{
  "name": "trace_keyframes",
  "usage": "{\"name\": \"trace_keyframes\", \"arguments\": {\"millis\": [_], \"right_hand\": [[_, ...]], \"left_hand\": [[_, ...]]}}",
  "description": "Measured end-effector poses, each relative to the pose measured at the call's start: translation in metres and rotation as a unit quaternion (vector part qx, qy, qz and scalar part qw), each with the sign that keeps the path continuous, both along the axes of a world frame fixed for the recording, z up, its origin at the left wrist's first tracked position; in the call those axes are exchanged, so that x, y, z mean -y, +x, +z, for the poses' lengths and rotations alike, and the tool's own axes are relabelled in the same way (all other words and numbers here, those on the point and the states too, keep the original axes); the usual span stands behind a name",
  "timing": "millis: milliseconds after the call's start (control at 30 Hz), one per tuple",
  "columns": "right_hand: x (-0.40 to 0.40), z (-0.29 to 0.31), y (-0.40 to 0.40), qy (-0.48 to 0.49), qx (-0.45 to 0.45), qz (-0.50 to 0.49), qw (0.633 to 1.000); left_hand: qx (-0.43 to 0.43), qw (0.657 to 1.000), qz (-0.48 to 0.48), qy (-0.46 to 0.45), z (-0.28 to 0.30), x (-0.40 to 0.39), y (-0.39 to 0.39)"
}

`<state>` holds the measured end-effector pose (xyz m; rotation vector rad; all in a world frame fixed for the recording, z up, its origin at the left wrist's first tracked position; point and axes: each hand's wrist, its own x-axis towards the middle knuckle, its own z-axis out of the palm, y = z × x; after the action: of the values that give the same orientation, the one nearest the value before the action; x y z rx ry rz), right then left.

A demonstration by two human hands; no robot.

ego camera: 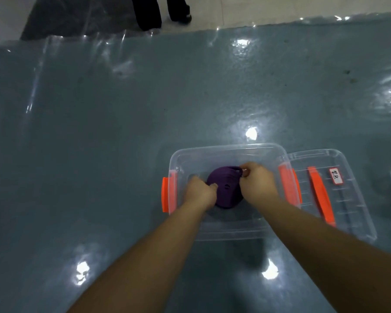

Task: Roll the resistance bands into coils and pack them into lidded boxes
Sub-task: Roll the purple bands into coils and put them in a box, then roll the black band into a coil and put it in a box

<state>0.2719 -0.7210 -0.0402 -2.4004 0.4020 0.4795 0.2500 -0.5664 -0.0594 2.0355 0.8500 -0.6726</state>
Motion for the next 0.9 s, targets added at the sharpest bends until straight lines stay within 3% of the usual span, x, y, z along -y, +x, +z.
{"name": "trace_keyframes", "arguments": {"millis": [233,433,567,667,900], "right_hand": [[-0.002,0.003,0.001,-0.062,-0.050,0.011,0.997],[-0.002,0.015,-0.003,-0.056,-0.080,0.047,0.994],[0.006,0.044,-0.020,-0.048,-0.087,0.110,0.989],[0.008,0.064,-0.043,-0.044,-0.030,0.123,0.991],[0.035,0.108,-0.125,-0.061,0.161,0.133,0.976]], "left_hand": [[0.010,0.997,-0.050,0.053,0.007,0.005,0.002],[-0.050,0.993,-0.098,0.040,0.033,0.001,0.004],[-0.060,0.978,-0.201,0.024,0.063,0.005,-0.004],[-0.027,0.961,-0.276,-0.006,0.100,0.010,-0.017],[0.131,0.919,-0.362,0.087,0.147,0.034,-0.072]]}}
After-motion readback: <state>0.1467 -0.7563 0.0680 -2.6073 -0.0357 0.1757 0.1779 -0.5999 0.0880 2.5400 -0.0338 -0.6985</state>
